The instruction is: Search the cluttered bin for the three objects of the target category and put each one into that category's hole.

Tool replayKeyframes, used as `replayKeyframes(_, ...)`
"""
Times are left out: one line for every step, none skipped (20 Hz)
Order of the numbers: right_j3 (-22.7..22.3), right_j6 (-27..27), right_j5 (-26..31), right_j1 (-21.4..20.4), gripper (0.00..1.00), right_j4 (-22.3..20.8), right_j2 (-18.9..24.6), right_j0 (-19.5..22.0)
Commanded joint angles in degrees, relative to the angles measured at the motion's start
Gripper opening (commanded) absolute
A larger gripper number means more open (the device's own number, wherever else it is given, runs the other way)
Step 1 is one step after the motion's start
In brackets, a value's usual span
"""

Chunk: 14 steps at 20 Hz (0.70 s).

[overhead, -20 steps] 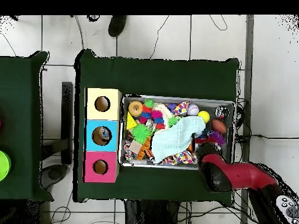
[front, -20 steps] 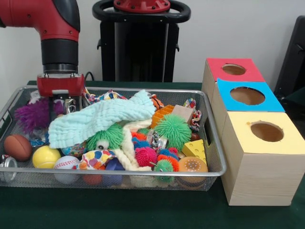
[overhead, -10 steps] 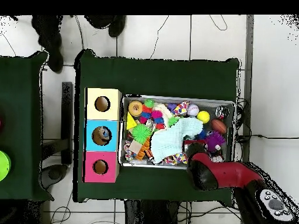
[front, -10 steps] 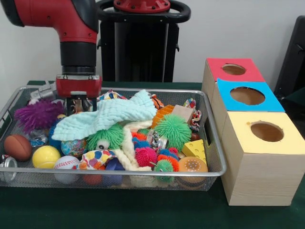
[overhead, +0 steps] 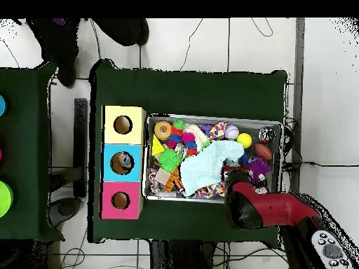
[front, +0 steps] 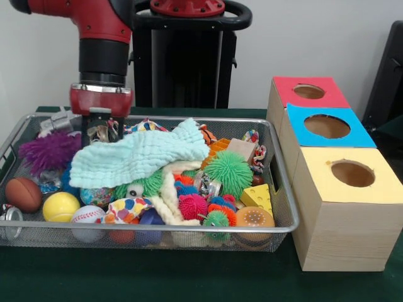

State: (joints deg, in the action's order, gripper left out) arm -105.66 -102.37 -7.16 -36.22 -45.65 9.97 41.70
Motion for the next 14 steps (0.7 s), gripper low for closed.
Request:
replayKeyframes(2.14, 3.93, 9.81, -2.56, 1.0, -4.29, 5.84, 6.37)
replayKeyframes(2.43, 5.56, 11.1, -2.36, 1.0, -4.75, 7.75, 8.56)
replayKeyframes(2.49, 6.04, 11.63, -2.42, 1.0, -4.9, 8.33, 9.01)
replayKeyframes(2.79, 7.51, 12.73, -2.37, 1.0, -5.41, 9.56, 10.33)
replayKeyframes(2.9, 7.92, 13.3, -2.46, 1.0, -5.67, 9.89, 10.57)
replayKeyframes(3.2, 8.96, 14.14, -2.45, 1.0, -6.19, 10.42, 11.43)
replayKeyframes(3.25, 9.14, 14.49, -2.46, 1.0, -6.42, 10.66, 11.69)
replayKeyframes(3.44, 9.45, 14.77, -2.26, 1.0, -7.02, 10.98, 12.24)
replayKeyframes(3.48, 9.1, 14.66, -2.1, 1.0, -7.45, 11.26, 12.48)
replayKeyframes(3.61, 8.79, 14.53, -1.84, 1.0, -7.82, 11.64, 12.91)
replayKeyframes(3.74, 8.48, 14.4, -1.59, 1.0, -8.18, 12.02, 13.34)
replayKeyframes(4.07, 7.97, 14.09, -1.26, 1.0, -8.79, 12.14, 13.57)
replayKeyframes(4.39, 7.53, 13.68, -0.64, 1.0, -9.5, 12.11, 13.71)
replayKeyframes(4.71, 7.09, 13.26, -0.03, 1.0, -10.2, 12.08, 13.84)
